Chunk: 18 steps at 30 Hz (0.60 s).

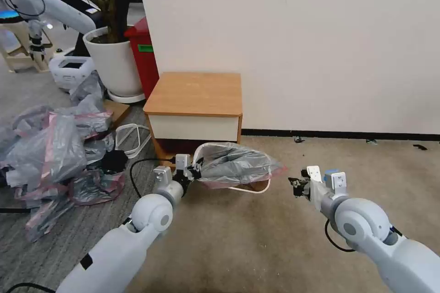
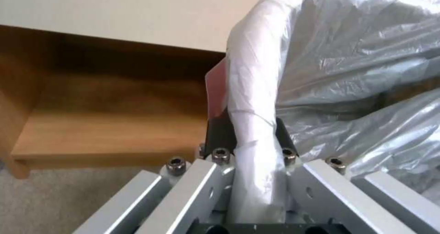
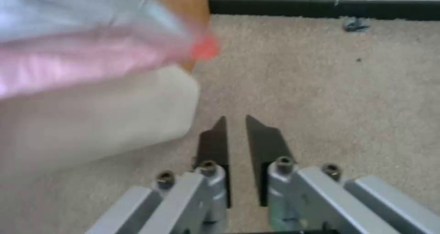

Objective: Pick up the garbage bag from the table and place it over the trash can.

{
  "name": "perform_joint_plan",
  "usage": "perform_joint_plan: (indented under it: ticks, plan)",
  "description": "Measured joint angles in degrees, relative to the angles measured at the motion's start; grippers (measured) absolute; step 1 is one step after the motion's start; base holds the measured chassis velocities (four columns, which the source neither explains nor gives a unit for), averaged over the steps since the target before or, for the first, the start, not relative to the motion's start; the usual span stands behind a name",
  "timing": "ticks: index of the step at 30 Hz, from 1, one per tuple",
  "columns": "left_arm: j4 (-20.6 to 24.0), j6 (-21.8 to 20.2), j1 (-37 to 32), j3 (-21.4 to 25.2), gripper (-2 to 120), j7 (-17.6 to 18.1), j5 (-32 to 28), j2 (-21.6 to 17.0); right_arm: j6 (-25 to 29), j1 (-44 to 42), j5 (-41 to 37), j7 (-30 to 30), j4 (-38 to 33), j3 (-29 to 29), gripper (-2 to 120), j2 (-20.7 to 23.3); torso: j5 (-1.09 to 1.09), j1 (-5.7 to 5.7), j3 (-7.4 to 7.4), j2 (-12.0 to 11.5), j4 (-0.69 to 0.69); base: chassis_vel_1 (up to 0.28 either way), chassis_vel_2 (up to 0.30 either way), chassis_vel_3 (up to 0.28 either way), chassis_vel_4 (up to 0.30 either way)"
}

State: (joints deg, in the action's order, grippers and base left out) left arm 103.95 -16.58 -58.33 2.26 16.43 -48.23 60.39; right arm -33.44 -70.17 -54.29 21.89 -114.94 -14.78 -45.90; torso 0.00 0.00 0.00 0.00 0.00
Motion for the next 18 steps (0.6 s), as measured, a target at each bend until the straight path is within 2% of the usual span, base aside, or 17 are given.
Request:
perform_joint_plan:
  ticks: [3, 4, 7, 8, 11, 12, 15, 16, 18]
  plan:
    - [-0.4, 0.1, 0.6, 0.2, 3, 0.0, 0.0, -0.1, 1.1, -1.2, -1.9, 0.5, -0.3, -2.8, 25, -0.7, 0.00, 0.00, 0.00, 0.0, -0.01, 0.000, 0.000, 0.000, 0.000]
    - [-0.4, 0.1, 0.6, 0.2, 3, 0.0, 0.0, -0.1, 1.1, -1.2, -1.9, 0.5, -0.3, -2.8, 25, -0.7, 0.00, 0.00, 0.00, 0.0, -0.01, 0.000, 0.000, 0.000, 0.000]
    - [-1.2, 0.2, 1.6, 0.3, 3, -0.1, 0.0, -0.4, 1.5, -3.8, -13.6, 1.1, -1.8, -8.6, 41, -2.1, 0.00, 0.00, 0.00, 0.0, 0.00, 0.000, 0.000, 0.000, 0.000]
    - [-1.2, 0.2, 1.6, 0.3, 3, -0.1, 0.0, -0.4, 1.5, -3.8, -13.6, 1.1, -1.8, -8.6, 41, -2.1, 0.00, 0.00, 0.00, 0.0, 0.00, 0.000, 0.000, 0.000, 0.000]
    - [-1.8, 0.4, 2.0, 0.3, 3, -0.3, 0.1, -0.6, 1.2, -6.0, -22.3, 1.4, -4.7, -12.0, 53, -3.1, 0.00, 0.00, 0.00, 0.0, -0.02, 0.000, 0.000, 0.000, 0.000]
    - [-1.8, 0.4, 2.0, 0.3, 3, -0.3, 0.1, -0.6, 1.2, -6.0, -22.3, 1.4, -4.7, -12.0, 53, -3.1, 0.00, 0.00, 0.00, 0.0, -0.02, 0.000, 0.000, 0.000, 0.000]
    - [-2.3, 0.7, 2.2, 0.4, 3, -0.4, 0.2, -0.3, -0.6, -7.4, -33.1, 4.8, -10.9, -13.7, 70, -6.3, -0.02, 0.00, 0.00, 0.0, 0.00, 0.000, 0.000, 0.000, 0.000]
    - [-2.3, 0.7, 2.2, 0.4, 3, -0.4, 0.2, -0.3, -0.6, -7.4, -33.1, 4.8, -10.9, -13.7, 70, -6.3, -0.02, 0.00, 0.00, 0.0, 0.00, 0.000, 0.000, 0.000, 0.000]
    - [-2.5, 0.7, 2.5, 0.0, 3, -0.5, 0.2, 0.0, -1.8, -6.8, -39.3, 7.9, -13.4, -13.5, 80, -9.2, -0.02, 0.00, 0.00, 0.0, 0.00, 0.000, 0.000, 0.000, 0.000]
